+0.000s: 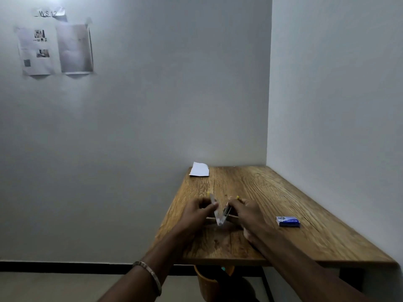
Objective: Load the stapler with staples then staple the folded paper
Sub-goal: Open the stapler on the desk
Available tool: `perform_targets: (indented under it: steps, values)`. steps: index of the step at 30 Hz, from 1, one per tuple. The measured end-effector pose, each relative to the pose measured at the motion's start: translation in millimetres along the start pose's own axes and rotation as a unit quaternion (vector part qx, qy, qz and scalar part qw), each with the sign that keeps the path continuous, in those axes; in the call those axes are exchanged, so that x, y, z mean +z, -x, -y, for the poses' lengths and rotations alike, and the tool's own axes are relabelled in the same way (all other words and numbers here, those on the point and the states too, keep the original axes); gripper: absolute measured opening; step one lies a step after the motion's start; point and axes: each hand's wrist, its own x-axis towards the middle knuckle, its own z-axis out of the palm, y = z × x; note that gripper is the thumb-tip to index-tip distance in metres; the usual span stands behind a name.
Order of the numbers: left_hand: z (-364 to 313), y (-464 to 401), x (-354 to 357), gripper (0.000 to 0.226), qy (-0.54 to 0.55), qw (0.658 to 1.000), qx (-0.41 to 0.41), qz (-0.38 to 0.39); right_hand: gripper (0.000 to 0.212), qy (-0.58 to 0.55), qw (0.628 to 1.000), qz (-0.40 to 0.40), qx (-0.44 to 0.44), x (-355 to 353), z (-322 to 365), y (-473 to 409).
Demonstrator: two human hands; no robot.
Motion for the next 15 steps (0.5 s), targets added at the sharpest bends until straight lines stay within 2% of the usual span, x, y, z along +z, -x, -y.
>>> perform_targets:
  steps: [6, 8, 10, 15]
  values:
    - [0.5, -2.6, 0.7, 0.016, 0.034, 0.996, -0.035, -0.078, 0.016, -0.046, 0.999, 0.021, 0.015, -7.3, 1.6, 0.0]
    - [0.7, -2.4, -1.0, 0.026, 0.037, 0.993, -0.039, -0.102, 0.018, -0.013, 1.000, 0.017, -0.001, -13.9, 2.1, -2.7]
    - [0.3, -1.6, -2.8, 0.035, 0.029, 0.994, -0.031, -0.102, 0.012, 0.024, 0.999, 0.021, -0.020, -21.4, 2.7, -3.6]
    - [2.5, 1.3, -1.5, 0.026, 0.004, 0.992, -0.013, -0.128, 0.009, 0.174, 0.981, 0.004, -0.083, -42.8, 2.0, -6.1]
